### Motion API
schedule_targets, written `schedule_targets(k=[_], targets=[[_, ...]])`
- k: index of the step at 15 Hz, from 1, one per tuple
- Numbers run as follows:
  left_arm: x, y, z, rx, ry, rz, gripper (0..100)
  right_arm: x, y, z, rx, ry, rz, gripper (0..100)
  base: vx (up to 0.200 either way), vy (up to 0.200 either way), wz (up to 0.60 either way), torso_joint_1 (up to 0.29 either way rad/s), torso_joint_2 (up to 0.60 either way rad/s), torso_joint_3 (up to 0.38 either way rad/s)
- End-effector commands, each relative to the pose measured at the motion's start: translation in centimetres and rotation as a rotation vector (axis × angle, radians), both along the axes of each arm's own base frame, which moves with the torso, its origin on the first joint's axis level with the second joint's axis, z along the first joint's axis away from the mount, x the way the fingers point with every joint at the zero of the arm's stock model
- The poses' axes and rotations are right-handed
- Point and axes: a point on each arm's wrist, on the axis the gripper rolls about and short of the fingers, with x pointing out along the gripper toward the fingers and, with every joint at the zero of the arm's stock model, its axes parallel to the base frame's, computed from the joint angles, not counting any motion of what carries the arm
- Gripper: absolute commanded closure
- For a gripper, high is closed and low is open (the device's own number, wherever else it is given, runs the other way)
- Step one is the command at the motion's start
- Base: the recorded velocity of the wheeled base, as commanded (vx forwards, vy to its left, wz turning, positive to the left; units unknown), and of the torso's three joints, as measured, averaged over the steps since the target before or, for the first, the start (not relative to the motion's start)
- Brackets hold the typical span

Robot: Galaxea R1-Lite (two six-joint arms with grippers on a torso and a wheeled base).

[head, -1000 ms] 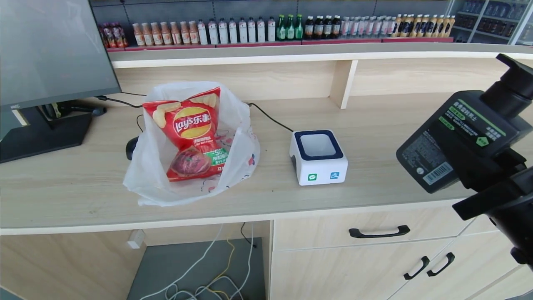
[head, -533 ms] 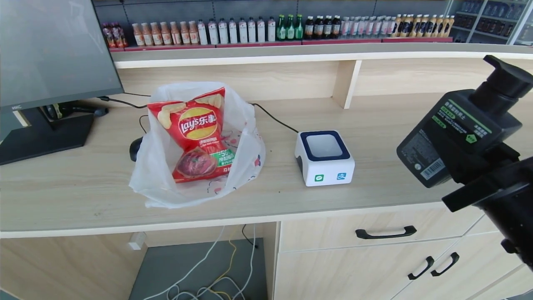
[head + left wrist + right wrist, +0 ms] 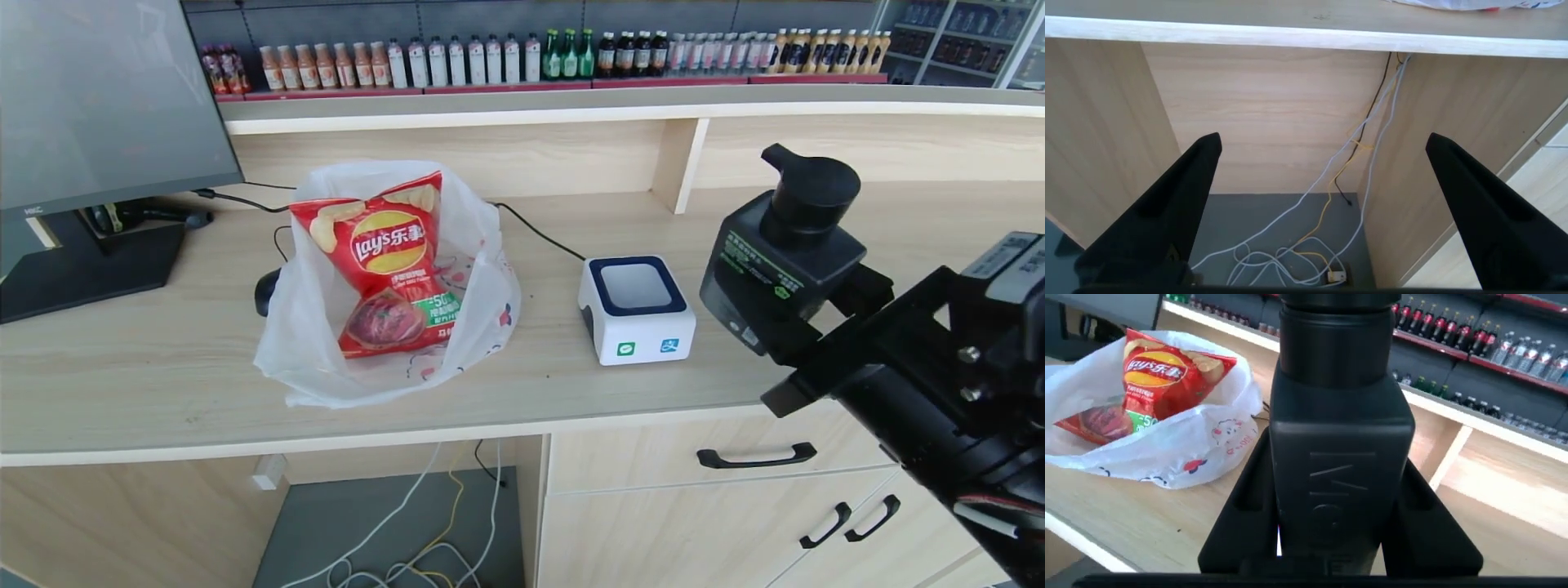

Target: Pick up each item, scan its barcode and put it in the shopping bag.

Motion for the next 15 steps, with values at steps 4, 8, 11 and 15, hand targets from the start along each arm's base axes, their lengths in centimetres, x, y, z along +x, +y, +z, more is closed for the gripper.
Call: schedule_targets(k=[4, 8, 11, 15], targets=[[0.0, 0.0, 0.0, 0.0, 0.0, 0.0, 0, 4.7, -1.2, -0.4, -0.299, -0.212, 0.03, 100, 0.0, 0.0, 0.0, 0.0, 0.0, 0.0], [0.0, 0.0, 0.0, 0.0, 0.0, 0.0, 0, 8.1, -2.6, 0.0, -0.438, -0.369, 0.127, 100, 0.0, 0.0, 0.0, 0.0, 0.0, 0.0], [0.0, 0.0, 0.0, 0.0, 0.0, 0.0, 0, 10.0, -2.6, 0.4, -0.502, -0.48, 0.204, 100, 0.0, 0.0, 0.0, 0.0, 0.0, 0.0], [0.0, 0.0, 0.0, 0.0, 0.0, 0.0, 0, 13.1, -1.5, -1.1, -0.565, -0.54, 0.292, 100, 0.0, 0.0, 0.0, 0.0, 0.0, 0.0]])
